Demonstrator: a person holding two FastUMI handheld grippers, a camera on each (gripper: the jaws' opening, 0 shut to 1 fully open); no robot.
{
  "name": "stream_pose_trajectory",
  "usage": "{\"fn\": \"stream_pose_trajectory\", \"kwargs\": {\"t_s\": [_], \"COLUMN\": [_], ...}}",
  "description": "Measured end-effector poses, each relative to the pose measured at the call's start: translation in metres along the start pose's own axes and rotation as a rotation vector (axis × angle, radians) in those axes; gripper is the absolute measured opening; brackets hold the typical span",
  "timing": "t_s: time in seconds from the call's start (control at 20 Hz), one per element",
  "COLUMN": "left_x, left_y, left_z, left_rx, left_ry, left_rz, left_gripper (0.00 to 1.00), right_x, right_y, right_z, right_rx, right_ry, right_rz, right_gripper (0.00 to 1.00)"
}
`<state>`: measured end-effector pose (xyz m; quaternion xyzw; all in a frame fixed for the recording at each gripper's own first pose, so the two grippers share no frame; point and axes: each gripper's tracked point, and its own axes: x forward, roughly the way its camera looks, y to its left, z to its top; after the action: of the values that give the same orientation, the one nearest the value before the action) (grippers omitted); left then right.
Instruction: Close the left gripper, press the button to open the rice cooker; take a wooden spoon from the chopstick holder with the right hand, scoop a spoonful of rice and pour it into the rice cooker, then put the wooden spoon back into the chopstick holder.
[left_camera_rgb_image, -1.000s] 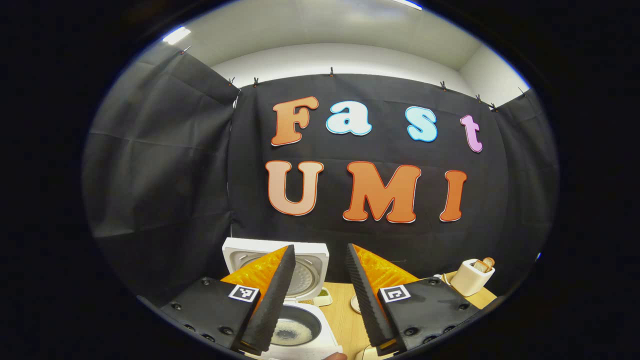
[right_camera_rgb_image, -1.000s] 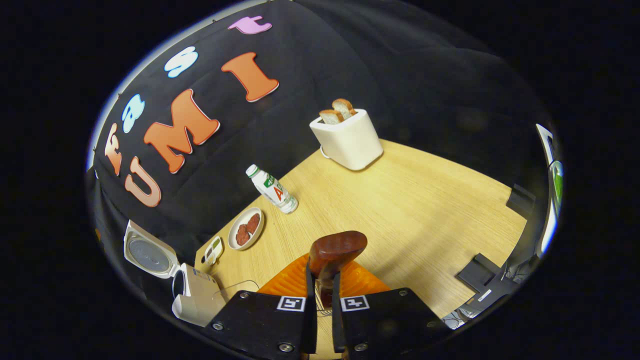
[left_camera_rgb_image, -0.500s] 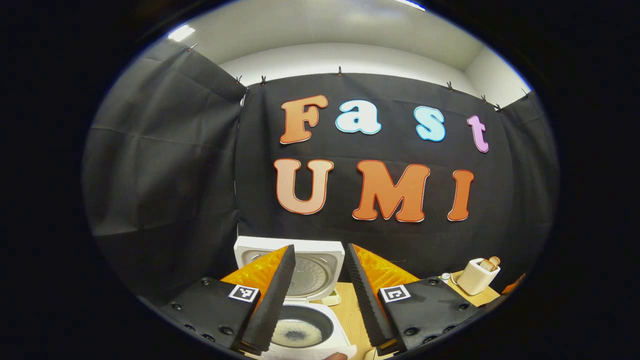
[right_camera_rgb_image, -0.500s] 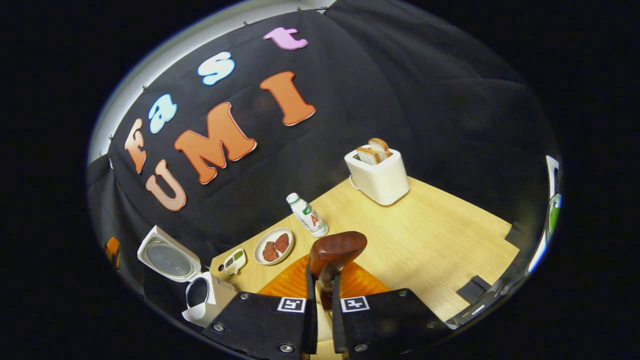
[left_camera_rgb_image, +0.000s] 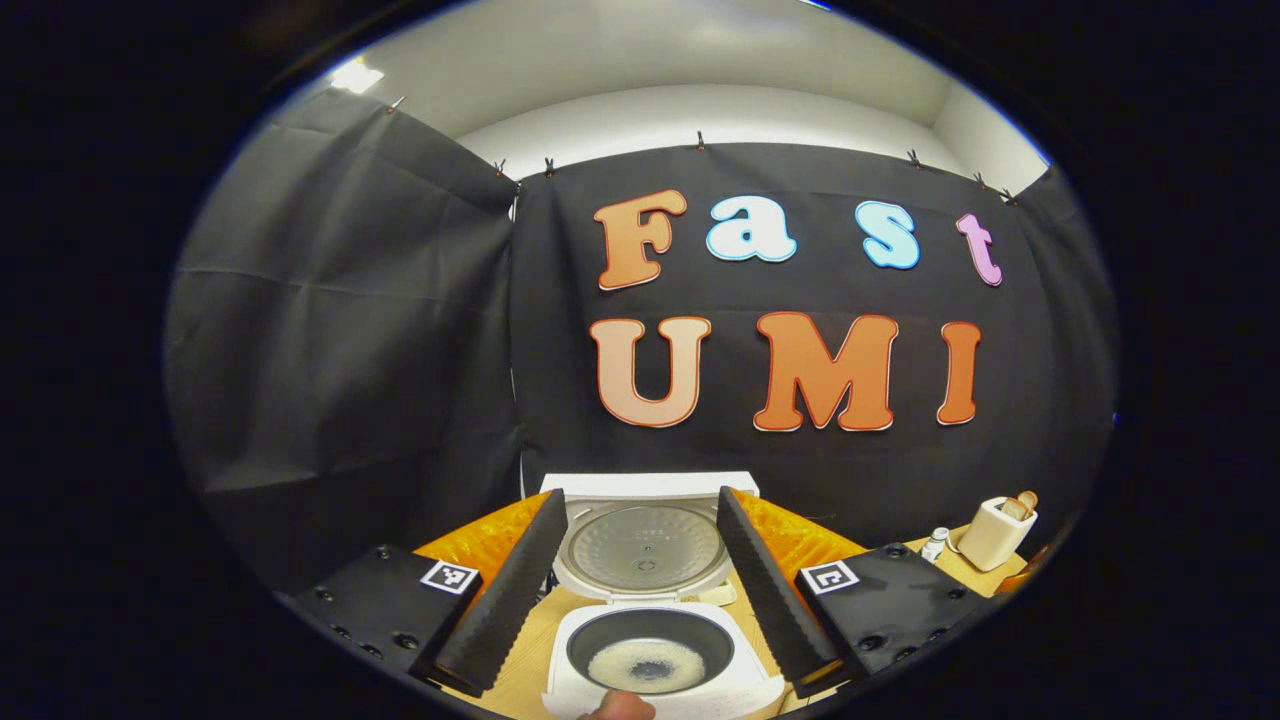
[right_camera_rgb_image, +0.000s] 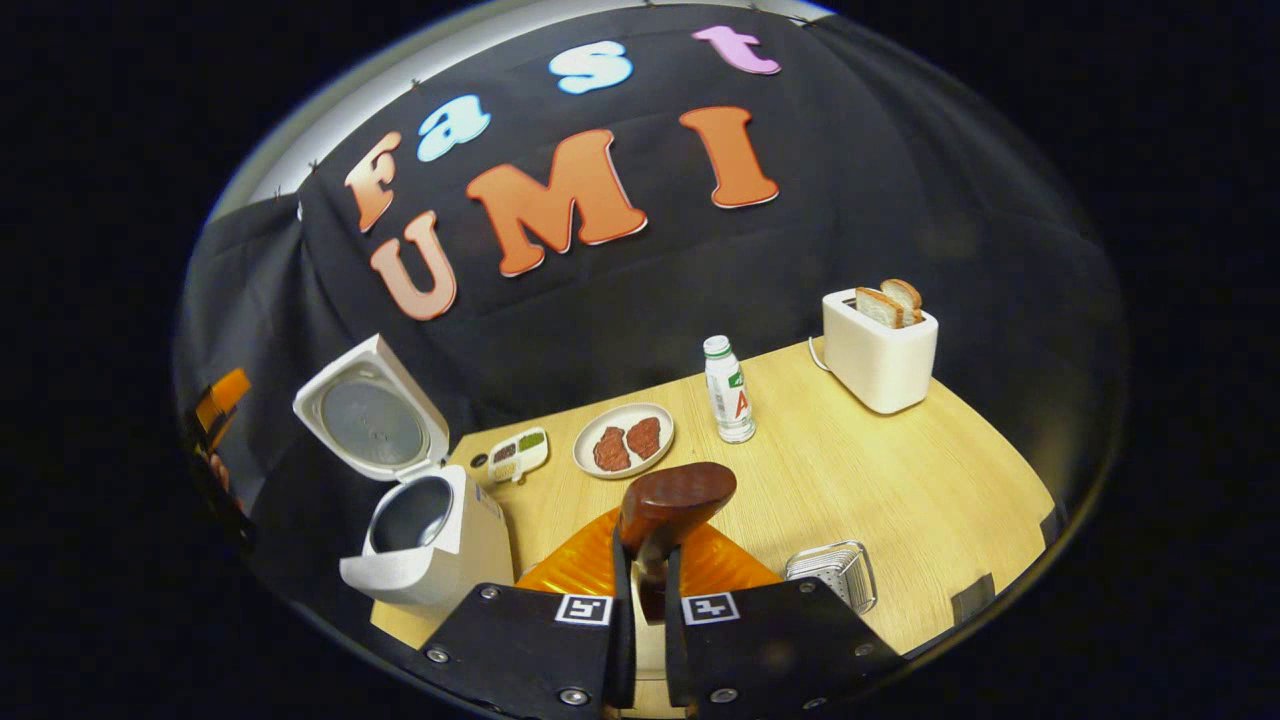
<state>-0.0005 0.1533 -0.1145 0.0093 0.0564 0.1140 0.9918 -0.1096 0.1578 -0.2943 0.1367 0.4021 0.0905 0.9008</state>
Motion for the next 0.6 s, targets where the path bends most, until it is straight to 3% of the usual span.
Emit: {"fn": "stream_pose_trajectory", "kwargs": {"t_s": [0.35, 0.6], "left_x": [-0.004, -0.005], "left_y": [0.037, 0.056], "left_z": [-0.009, -0.018], "left_rx": [0.051, 0.06], "left_ry": [0.0, 0.018], "left_rz": [0.046, 0.071], "left_gripper": [1.0, 1.0], "right_x": [0.038, 0.051], "right_y": [0.012, 0.019], "right_z": [-0.045, -0.059], "right_rx": [-0.281, -0.348], "right_ry": [0.01, -0.056], "right_rz": [-0.082, -0.122], "right_gripper": [0.11, 0.09]}}
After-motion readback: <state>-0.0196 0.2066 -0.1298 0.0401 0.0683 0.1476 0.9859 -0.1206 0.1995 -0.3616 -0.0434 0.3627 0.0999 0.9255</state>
